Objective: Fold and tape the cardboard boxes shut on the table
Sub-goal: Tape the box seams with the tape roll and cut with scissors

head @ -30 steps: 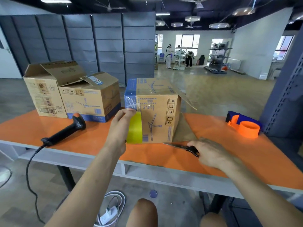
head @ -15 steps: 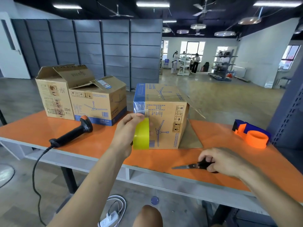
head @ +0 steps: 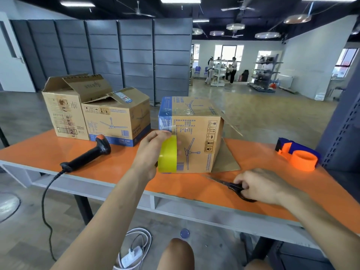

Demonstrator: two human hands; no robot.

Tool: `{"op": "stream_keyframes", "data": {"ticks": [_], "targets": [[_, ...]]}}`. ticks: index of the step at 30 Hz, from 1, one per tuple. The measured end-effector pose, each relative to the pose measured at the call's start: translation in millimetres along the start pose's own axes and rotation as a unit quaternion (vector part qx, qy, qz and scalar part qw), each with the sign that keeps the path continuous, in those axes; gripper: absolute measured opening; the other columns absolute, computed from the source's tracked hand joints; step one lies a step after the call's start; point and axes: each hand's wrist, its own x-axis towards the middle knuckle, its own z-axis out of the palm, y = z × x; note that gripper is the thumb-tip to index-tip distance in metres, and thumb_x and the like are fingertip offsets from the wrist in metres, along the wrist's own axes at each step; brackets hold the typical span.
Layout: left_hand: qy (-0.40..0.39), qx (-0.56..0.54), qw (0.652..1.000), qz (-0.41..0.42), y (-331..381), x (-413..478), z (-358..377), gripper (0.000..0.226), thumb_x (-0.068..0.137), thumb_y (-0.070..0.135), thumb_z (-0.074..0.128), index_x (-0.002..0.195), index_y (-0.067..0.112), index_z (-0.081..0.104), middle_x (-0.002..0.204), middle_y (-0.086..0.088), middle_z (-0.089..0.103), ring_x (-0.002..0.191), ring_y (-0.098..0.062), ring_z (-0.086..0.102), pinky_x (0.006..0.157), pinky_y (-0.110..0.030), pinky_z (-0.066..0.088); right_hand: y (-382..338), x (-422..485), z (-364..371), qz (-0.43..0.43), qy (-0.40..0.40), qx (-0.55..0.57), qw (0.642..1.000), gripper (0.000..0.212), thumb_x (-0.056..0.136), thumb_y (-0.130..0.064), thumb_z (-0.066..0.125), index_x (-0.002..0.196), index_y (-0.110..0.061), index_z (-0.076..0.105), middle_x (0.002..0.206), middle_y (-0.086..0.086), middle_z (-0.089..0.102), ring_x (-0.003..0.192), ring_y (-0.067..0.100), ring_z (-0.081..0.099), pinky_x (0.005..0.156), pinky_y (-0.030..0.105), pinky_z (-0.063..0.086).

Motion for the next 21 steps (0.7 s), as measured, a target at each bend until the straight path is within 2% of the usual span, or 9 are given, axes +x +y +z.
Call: {"op": "stream_keyframes", "data": {"ticks": [4,7,10,14,18,21], "targets": [[-0.005,0.004,1.000,-0.002,0.9,-1.0,-1.9,0.017,0.098,0.019,0.063,0.110,0.008,0.065,0.103,-0.021,0.076,0.073,-0.032,0.073,0.061,-0.035,0.059,-5.6,-2.3,-15.3,-0.044,0.045,0.113,0.992,0.024,0.087,-0.037,0.068,0.107,-0.050,0.063,0.085,-0.029,0.069,0.080,-0.003,0.066,0.076,0.029,0.056],[-0.006,0.007,1.000,-0.008,2.1,-0.6,-2.9,0.025,0.097,0.020,0.064,0.115,0.002,0.064,0.102,-0.020,0.076,0.075,-0.033,0.073,0.064,-0.036,0.060,-16.8,0.6,-40.5,-0.106,0.065,0.201,0.972,0.026,0.088,-0.029,0.072,0.102,-0.049,0.064,0.082,-0.021,0.070,0.072,-0.001,0.065,0.061,0.017,0.048],[-0.003,0.009,1.000,-0.010,1.5,-0.7,-3.5,0.033,0.097,0.020,0.064,0.121,-0.003,0.061,0.101,-0.020,0.076,0.075,-0.033,0.073,0.063,-0.035,0.059,-28.5,9.0,-69.7,-0.150,0.062,0.251,0.954,0.030,0.086,-0.028,0.078,0.105,-0.049,0.068,0.078,-0.013,0.066,0.066,0.001,0.058,0.062,0.016,0.046],[0.003,0.001,1.000,-0.011,0.0,-0.6,-4.8,0.032,0.096,0.017,0.065,0.119,-0.005,0.061,0.098,-0.021,0.076,0.074,-0.034,0.073,0.065,-0.036,0.059,-36.1,22.6,-96.9,-0.175,0.039,0.237,0.955,0.028,0.086,-0.041,0.078,0.108,-0.054,0.068,0.083,-0.010,0.068,0.067,0.002,0.057,0.062,0.009,0.043],[0.003,-0.004,1.000,-0.005,0.1,0.6,-5.5,0.031,0.095,0.016,0.065,0.116,-0.006,0.060,0.097,-0.023,0.076,0.073,-0.034,0.072,0.067,-0.039,0.061,-36.6,35.9,-113.1,-0.177,0.014,0.196,0.964,0.026,0.086,-0.044,0.076,0.109,-0.051,0.070,0.082,-0.007,0.068,0.064,0.001,0.052,0.059,0.008,0.038],[0.004,-0.011,1.000,-0.009,0.3,1.2,-5.7,0.030,0.094,0.016,0.065,0.115,-0.006,0.060,0.097,-0.023,0.075,0.072,-0.034,0.072,0.062,-0.037,0.059,-38.0,43.8,-120.6,-0.186,-0.003,0.185,0.965,0.026,0.086,-0.043,0.076,0.108,-0.057,0.070,0.079,-0.008,0.067,0.063,-0.001,0.051,0.060,0.007,0.038]]}}
